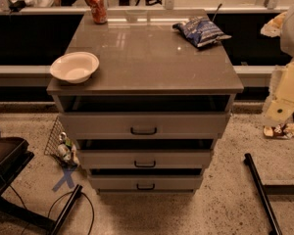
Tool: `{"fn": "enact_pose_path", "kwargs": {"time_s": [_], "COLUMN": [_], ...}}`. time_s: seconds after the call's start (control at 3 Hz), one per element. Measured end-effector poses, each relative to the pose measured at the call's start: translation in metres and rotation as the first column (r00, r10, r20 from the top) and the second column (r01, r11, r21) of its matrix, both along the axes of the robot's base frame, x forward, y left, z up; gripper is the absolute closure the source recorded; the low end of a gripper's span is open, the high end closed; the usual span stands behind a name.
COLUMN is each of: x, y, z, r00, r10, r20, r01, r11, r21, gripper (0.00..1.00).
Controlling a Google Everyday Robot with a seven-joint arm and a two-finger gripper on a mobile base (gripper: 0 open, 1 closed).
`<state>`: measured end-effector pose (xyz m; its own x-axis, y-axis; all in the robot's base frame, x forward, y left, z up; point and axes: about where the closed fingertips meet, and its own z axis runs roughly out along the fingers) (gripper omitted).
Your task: Move blue chip bag near paper bowl
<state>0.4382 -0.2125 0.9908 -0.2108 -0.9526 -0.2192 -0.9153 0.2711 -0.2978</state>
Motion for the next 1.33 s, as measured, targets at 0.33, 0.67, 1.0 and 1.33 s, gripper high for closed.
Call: {"fn": "enact_pose_path", "kwargs": {"time_s": [0.33, 0.67, 1.0, 1.33], "x": [-0.001, -0.004, 0.043, 0.13], "y": [0.0, -0.003, -0.005, -0.008], "z": [0.001, 0.006, 0.021, 0.049], "r00": [1.0, 0.9982, 0.9834, 0.9395], "r10": [-0.005, -0.038, -0.123, -0.275], "r20": [0.007, 0.046, 0.133, 0.204], "r01": [0.005, 0.037, 0.094, 0.15], "r11": [1.0, 0.999, 0.974, 0.866], "r21": [0.005, 0.036, 0.205, 0.478], "gripper": [0.0, 0.0, 0.0, 0.0]}}
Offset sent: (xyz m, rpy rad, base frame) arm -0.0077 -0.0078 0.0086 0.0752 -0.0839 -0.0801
